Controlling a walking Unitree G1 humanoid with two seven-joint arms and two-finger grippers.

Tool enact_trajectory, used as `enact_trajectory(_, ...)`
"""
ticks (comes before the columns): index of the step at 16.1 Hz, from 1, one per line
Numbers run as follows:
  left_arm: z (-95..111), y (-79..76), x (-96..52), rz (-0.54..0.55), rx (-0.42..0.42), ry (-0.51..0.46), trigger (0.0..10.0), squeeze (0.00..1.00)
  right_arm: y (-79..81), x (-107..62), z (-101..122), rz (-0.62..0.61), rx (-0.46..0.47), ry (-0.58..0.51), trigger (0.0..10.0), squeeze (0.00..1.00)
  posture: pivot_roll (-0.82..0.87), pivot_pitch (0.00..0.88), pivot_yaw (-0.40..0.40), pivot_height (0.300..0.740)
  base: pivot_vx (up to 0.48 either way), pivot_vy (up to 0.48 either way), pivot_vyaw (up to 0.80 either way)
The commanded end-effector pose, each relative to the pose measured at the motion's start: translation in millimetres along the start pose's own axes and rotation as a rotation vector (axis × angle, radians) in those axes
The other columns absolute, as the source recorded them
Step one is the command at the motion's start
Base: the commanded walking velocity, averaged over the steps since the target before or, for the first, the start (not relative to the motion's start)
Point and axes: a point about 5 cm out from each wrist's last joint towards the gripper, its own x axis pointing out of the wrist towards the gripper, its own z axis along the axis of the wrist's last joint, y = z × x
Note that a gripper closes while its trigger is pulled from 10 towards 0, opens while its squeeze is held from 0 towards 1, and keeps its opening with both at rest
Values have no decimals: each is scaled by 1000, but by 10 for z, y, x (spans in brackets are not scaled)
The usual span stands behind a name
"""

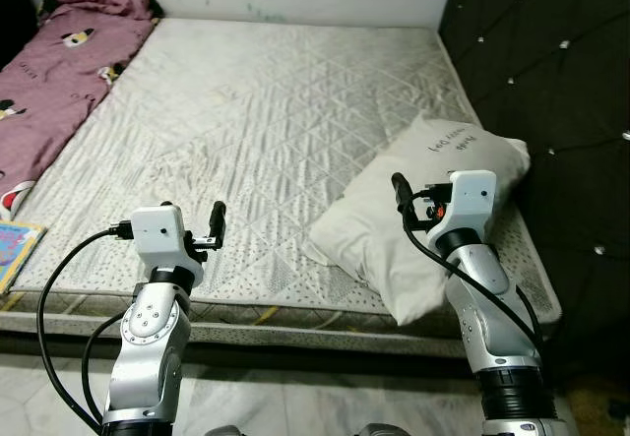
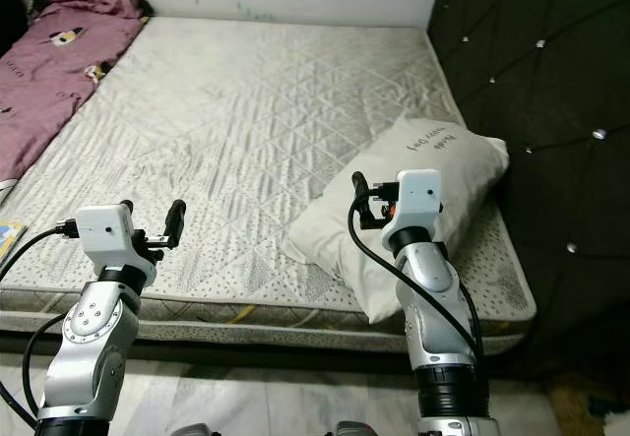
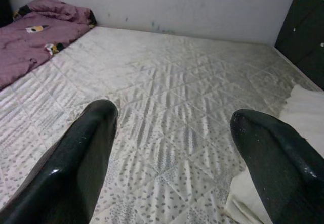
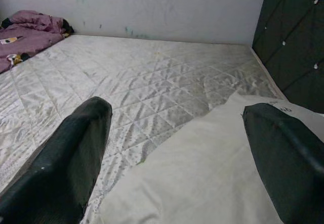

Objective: Clean up the room

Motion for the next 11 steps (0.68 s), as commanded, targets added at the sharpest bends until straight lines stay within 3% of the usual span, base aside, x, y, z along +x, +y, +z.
enact_trajectory(1, 30, 0, 0, -12, 4, -10, 10000, 0, -2, 13, 35, -8, 1, -8, 10000, 0, -129, 0, -11, 740, 255, 0, 0)
enact_trajectory(4, 27, 3, -1, -12, 4, -9, 10000, 0, 1, 12, 32, -9, 1, -7, 10000, 0, -128, 0, -10, 740, 256, 0, 0)
enact_trajectory(8, 21, 8, -2, -5, 5, -6, 10000, 0, -1, 14, 24, -10, 3, 0, 10000, 0, -128, 0, -10, 740, 0, 0, 0)
enact_trajectory(11, 18, 10, -1, -1, 9, -6, 10000, 0, -3, 17, 16, -9, 3, 3, 10000, 0, -124, 0, -12, 740, 0, 0, -362)
